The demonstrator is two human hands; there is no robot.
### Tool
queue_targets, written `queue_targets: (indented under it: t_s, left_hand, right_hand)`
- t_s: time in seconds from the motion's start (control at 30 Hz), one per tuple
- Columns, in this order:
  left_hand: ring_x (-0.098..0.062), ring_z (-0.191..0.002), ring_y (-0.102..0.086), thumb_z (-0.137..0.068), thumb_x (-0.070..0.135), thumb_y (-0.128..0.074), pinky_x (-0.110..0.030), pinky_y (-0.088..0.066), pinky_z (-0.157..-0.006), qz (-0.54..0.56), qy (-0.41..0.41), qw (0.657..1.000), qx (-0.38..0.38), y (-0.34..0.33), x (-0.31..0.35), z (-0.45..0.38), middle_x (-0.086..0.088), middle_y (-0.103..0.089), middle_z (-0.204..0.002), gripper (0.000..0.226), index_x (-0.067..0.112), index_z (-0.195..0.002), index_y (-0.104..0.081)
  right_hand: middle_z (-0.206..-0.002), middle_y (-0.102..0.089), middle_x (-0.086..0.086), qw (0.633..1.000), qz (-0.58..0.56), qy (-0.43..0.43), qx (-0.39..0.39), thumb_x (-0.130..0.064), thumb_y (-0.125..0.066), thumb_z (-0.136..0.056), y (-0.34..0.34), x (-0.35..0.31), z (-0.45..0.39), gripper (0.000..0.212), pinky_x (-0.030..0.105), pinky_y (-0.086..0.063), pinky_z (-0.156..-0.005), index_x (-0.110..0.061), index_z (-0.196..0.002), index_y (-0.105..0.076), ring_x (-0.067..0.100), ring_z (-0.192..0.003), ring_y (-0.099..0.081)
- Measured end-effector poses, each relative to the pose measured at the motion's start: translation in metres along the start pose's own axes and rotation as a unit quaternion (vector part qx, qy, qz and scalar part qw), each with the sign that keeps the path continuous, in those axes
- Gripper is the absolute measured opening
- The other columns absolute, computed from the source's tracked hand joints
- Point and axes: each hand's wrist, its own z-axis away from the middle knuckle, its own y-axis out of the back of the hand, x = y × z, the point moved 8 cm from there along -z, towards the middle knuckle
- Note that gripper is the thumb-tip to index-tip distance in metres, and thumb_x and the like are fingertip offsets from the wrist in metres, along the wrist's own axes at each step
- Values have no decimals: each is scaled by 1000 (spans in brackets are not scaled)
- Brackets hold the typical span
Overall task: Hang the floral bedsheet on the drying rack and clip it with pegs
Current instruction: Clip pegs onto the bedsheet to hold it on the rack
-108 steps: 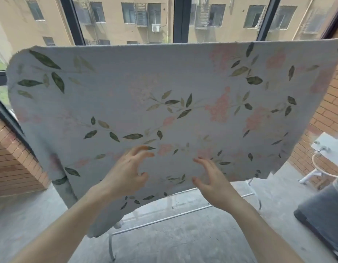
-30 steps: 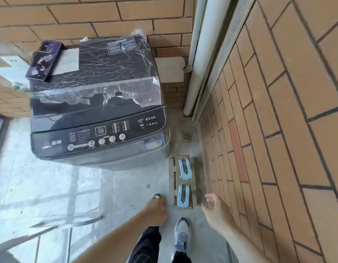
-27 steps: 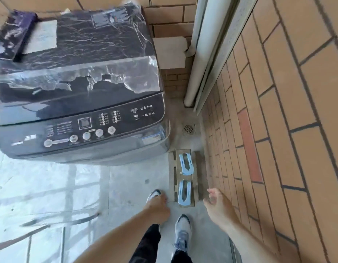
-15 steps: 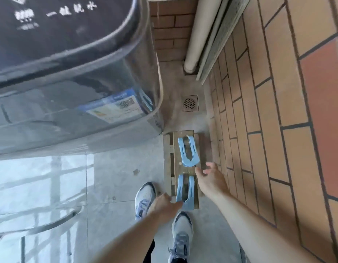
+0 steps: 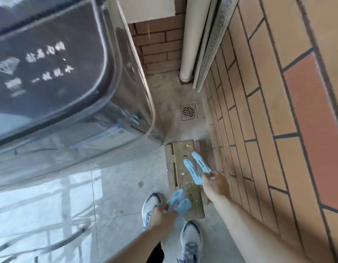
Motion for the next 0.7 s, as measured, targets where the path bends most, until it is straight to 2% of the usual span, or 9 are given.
queue_targets:
  t_s: [0.03, 0.1, 0.2, 0.27, 0.37, 0.47, 0.57, 0.63, 0.7]
  left_hand:
    - [-18, -57, -61, -73, 33, -70, -39, -53, -52, -1, -6, 1000, 2, 13, 3, 11, -2, -65, -75, 26, 15, -92, -71]
    - [-17, -61, -60, -79, 19, -74, -32, -49, -51, -12, -21, 1000, 9, 43, 13, 37, -1, -61, -83, 21, 11, -98, -68]
    - [-26, -78, -66, -71, 30, -75, -32, -51, -61, -39, -40, 998, 16, 90, 38, 95, -6, -63, -98, 20, 29, -84, -59]
    - [-27, -86, -64, -71, 31, -75, -31, -52, -64, -47, -46, 998, 13, 116, 51, 143, -7, -62, -109, 23, 29, -86, -58]
    - [-21, -97, -55, -80, 27, -78, -18, -37, -60, -84, -62, 995, -3, 151, 62, 222, -4, -56, -116, 31, 23, -101, -56]
    - [-19, -98, -55, -79, 30, -79, -17, -35, -60, -81, -78, 994, -7, 184, 63, 297, -3, -55, -119, 37, 22, -106, -55]
    - [-18, -98, -56, -76, 33, -82, -18, -35, -60, -61, -90, 994, 4, 216, 57, 360, -3, -55, -120, 45, 21, -109, -54]
    - [-16, -98, -56, -76, 36, -83, -15, -35, -62, -45, -109, 993, 28, 238, 52, 400, -2, -55, -120, 49, 21, -112, -54]
    - [-15, -99, -53, -76, 37, -82, -15, -38, -67, -28, -122, 990, 61, 257, 43, 435, 0, -53, -118, 48, 23, -111, -53]
  right_hand:
    - [-88, -65, 8, 1000, -14, 2, 10, -25, -60, -101, 12, -1, 14, 18, 28, -39, -66, -12, -92, -69, 29, -80, -62]
    - [-91, -69, 7, 999, -33, 8, 21, -24, -64, -100, 40, -7, 42, 15, 26, -42, -63, -12, -98, -73, 22, -72, -59]
    - [-78, -68, 4, 998, -62, -21, 11, -21, -70, -96, 81, -16, 94, 10, 15, -41, -43, -12, -94, -72, 11, -58, -59]
    - [-78, -70, 7, 998, -59, -24, 0, -20, -72, -94, 110, -21, 134, 10, 16, -39, -39, -10, -90, -72, 13, -56, -59]
    - [-94, -71, 10, 998, -37, -27, -41, -26, -66, -95, 147, -33, 207, 16, 24, -42, -53, -12, -100, -72, 19, -69, -63]
    - [-101, -70, 7, 996, -36, -16, -81, -29, -60, -97, 171, -50, 274, 17, 39, -53, -73, -15, -104, -67, 29, -87, -68]
    - [-98, -70, 5, 995, -22, 29, -96, -31, -61, -97, 187, -80, 334, 14, 37, -51, -75, -17, -97, -65, 27, -87, -67]
    - [-95, -72, 4, 991, -4, 66, -116, -35, -67, -92, 189, -99, 369, 19, 42, -56, -81, -17, -96, -66, 26, -88, -69]
    - [-92, -74, 4, 987, 6, 92, -135, -37, -75, -85, 185, -114, 398, 24, 44, -59, -81, -16, -94, -65, 26, -87, -72]
